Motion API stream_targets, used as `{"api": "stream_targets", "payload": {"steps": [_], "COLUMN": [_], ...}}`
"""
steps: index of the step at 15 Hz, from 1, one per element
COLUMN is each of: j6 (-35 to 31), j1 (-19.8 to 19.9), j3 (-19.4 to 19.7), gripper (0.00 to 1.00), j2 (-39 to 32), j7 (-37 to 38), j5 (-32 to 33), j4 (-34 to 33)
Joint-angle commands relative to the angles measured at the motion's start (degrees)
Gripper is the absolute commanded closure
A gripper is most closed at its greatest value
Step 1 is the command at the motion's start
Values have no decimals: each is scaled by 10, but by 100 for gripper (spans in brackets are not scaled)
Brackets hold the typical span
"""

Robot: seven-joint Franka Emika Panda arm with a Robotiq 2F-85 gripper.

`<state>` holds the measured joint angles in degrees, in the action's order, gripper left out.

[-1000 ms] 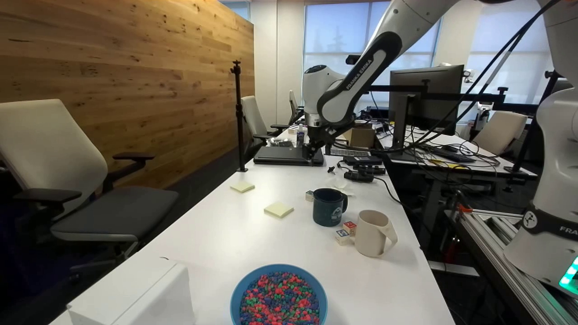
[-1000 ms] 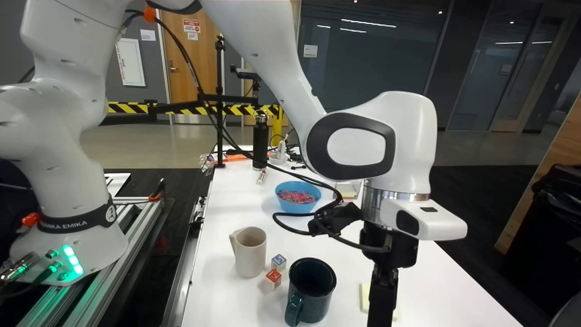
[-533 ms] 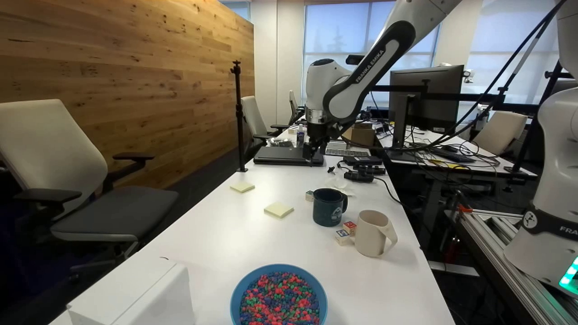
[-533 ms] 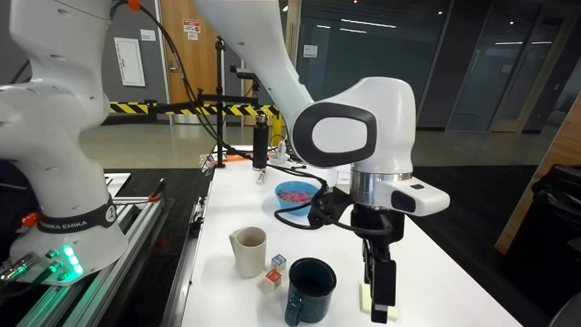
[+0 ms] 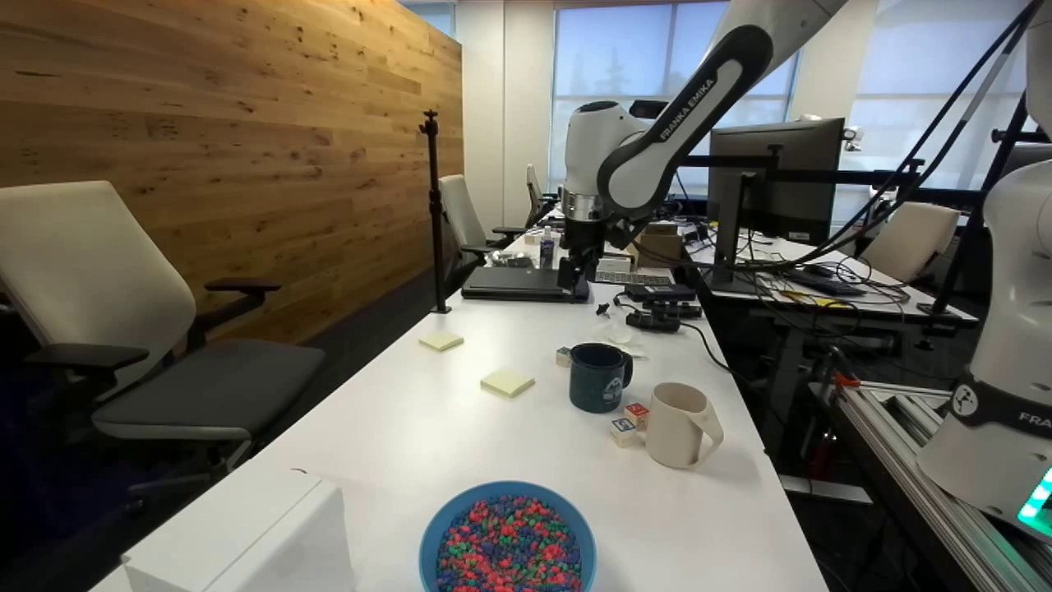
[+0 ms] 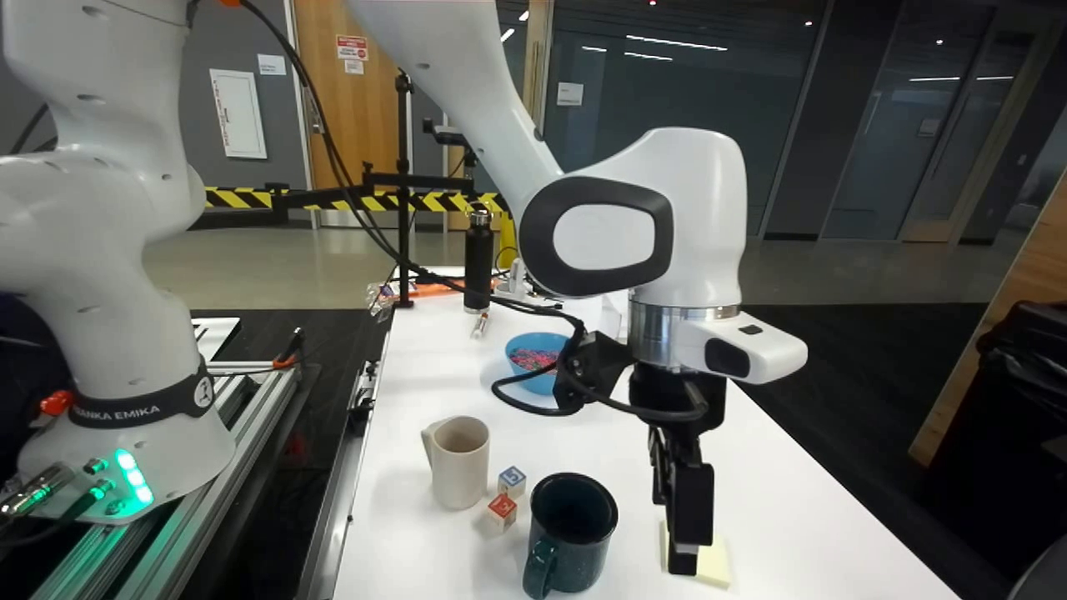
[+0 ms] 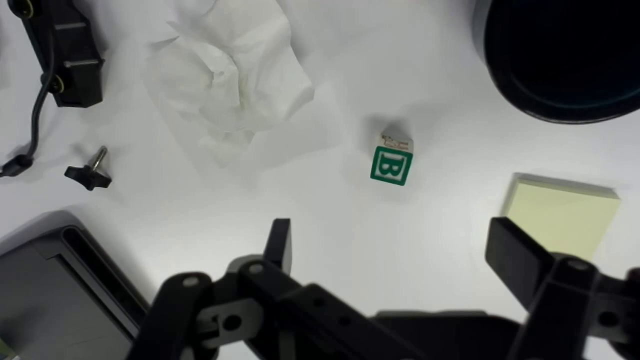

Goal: Use the tissue to wipe the table

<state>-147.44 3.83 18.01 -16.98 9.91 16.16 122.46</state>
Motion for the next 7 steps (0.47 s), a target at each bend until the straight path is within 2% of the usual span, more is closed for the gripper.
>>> {"api": "stream_targets", "payload": {"steps": [1,7], "j6": [-6,3], "j1": [17,18], "j3": [-15,-16], "gripper": [0,0], "j2": [30,31], "j7": [-17,-9], "j5": [-1,4], "j4": [28,27]}}
